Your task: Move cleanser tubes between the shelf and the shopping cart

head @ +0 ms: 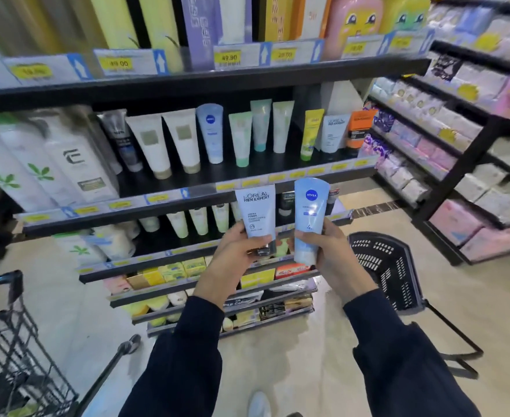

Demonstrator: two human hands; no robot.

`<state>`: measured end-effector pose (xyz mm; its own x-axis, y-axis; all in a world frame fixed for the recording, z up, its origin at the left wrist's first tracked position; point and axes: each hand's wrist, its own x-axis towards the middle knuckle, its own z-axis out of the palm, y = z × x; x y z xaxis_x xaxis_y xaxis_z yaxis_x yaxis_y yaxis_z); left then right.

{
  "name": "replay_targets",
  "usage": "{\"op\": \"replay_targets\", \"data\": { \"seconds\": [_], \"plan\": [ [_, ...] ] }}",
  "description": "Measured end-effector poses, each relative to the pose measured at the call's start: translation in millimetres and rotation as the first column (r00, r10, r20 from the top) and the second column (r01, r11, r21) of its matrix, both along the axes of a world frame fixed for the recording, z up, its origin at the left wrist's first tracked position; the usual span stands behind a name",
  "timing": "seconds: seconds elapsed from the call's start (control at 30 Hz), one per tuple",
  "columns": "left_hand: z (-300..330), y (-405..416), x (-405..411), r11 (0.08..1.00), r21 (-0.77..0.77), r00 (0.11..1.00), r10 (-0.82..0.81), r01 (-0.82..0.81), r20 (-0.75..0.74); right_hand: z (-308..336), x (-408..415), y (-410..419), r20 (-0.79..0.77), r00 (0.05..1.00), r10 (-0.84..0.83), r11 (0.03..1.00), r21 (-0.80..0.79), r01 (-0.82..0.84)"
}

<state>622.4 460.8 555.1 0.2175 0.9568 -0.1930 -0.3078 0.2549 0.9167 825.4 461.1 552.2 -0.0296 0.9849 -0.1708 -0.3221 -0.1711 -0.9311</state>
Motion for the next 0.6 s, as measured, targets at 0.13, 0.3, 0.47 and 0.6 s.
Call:
{"op": "replay_targets", "data": {
  "seconds": [0.13, 0.3, 0.47, 0.6],
  "plan": [
    [4.5, 32.7, 22.5, 0.999, 0.026, 0.999, -0.038, 0.038, -0.008, 2.7, 22.7, 31.0, 0.002, 1.000, -0.008, 0.999, 0.034, 0.008],
    [11.2, 68.5, 58.3, 0.996, 0.063, 0.997, -0.060, 0.064, -0.058, 7.4, 53.9, 59.7, -0.007, 0.998, -0.067, 0.997, 0.028, 0.067],
    [21.3, 95.0, 98.2, 0.991, 0.109, 0.995, -0.065, 0.074, -0.080, 9.8, 94.5, 85.5, -0.035, 0.995, -0.095, 0.995, 0.029, 0.096],
    [31.2, 119.7, 136.2, 0.989, 0.145, 0.995, -0.001, 0.015, -0.096, 14.9, 126.7, 108.7, -0.060, 0.996, -0.068, 0.997, 0.042, 0.070]
  ]
}}
